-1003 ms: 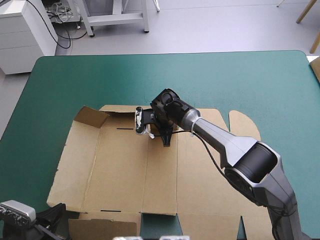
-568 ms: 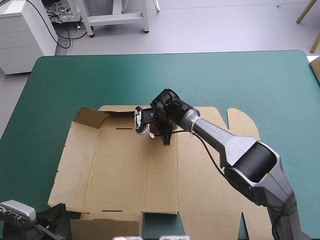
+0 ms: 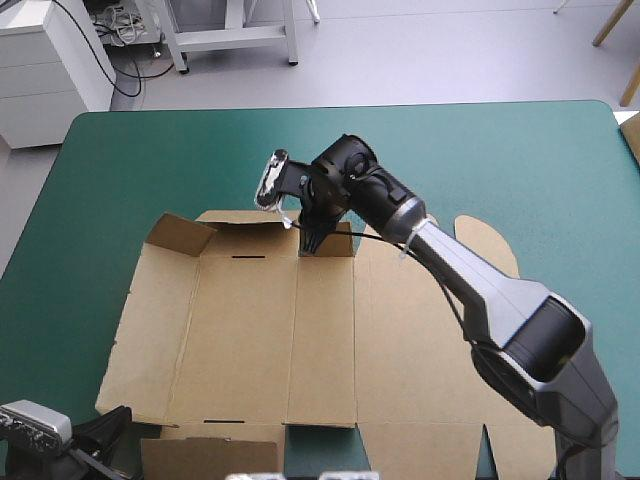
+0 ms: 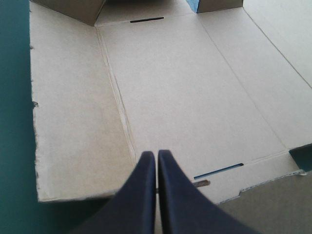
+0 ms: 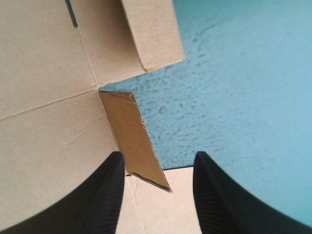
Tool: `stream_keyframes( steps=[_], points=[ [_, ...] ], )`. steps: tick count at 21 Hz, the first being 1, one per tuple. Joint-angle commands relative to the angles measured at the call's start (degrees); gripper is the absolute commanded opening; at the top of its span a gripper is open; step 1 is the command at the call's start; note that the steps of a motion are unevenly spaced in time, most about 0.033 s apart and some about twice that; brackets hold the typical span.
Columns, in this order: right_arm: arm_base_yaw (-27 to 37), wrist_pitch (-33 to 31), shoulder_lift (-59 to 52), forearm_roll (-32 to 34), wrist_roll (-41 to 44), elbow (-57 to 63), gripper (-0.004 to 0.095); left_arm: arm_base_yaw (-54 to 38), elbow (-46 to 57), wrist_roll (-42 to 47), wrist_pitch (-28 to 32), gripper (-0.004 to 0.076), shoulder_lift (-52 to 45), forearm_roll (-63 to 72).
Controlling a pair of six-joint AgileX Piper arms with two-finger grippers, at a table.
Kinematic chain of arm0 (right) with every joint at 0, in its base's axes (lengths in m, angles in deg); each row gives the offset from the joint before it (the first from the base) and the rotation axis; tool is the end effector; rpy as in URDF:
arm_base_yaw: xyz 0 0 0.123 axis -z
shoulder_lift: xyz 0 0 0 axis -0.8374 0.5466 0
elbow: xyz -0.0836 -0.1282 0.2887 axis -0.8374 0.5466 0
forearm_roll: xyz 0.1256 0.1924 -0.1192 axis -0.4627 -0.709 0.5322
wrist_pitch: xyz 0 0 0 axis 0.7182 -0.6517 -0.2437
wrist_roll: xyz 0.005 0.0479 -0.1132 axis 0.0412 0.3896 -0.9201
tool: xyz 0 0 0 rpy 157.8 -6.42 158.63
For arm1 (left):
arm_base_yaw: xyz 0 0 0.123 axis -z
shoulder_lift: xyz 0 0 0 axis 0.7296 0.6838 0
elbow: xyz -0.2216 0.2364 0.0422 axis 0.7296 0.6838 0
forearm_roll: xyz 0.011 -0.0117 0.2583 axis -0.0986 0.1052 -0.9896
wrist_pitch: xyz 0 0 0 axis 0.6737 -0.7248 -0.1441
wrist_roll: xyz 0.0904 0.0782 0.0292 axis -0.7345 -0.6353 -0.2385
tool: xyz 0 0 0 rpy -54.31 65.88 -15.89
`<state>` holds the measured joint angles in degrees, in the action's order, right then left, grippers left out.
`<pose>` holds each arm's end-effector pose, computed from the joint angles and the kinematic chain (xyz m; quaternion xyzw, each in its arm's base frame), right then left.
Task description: Fold the box
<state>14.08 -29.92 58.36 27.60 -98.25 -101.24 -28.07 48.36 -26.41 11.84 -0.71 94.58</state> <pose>0.3674 0.3107 0.3720 -0.5753 0.7631 -0.0629 0.2874 -0.0188 -0.0035 0.2618 0.1285 0.8562 -0.1316 0.4828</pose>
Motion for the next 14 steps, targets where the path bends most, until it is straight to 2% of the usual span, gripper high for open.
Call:
stream_keyframes(
  steps=[1,3,5,7,8,11,14],
  points=[
    [0.0,1.2,-10.5,0.7,3.4,-0.1,0.0409,0.1,-1.2,0.2,3.6,-0.0008,1.1,0.6],
    [0.0,1.2,-13.5,0.7,4.6,1.3,0.0374,0.1,-1.2,0.2,3.6,-0.0008,1.1,0.6],
    [0.6,1.2,-18.7,0.4,5.8,4.0,0.0272,0.1,-1.2,0.2,3.6,-0.0008,1.1,0.6],
    [3.5,1.2,-24.9,-3.9,7.8,9.0,0.0070,0.1,-1.2,0.2,3.6,-0.0008,1.1,0.6],
    [5.4,1.2,-27.2,-6.1,7.8,11.1,-0.0001,0.1,-1.2,0.2,3.6,-0.0008,1.1,0.6],
    [11.1,1.2,-34.4,-10.9,7.6,21.4,-0.0021,0.1,-1.2,0.2,3.6,-0.0008,1.1,0.6],
    [12.6,3.4,-41.9,-11.4,7.1,33.0,-0.0021,0.1,-1.2,0.2,3.6,-0.0008,1.1,0.6]
  ],
)
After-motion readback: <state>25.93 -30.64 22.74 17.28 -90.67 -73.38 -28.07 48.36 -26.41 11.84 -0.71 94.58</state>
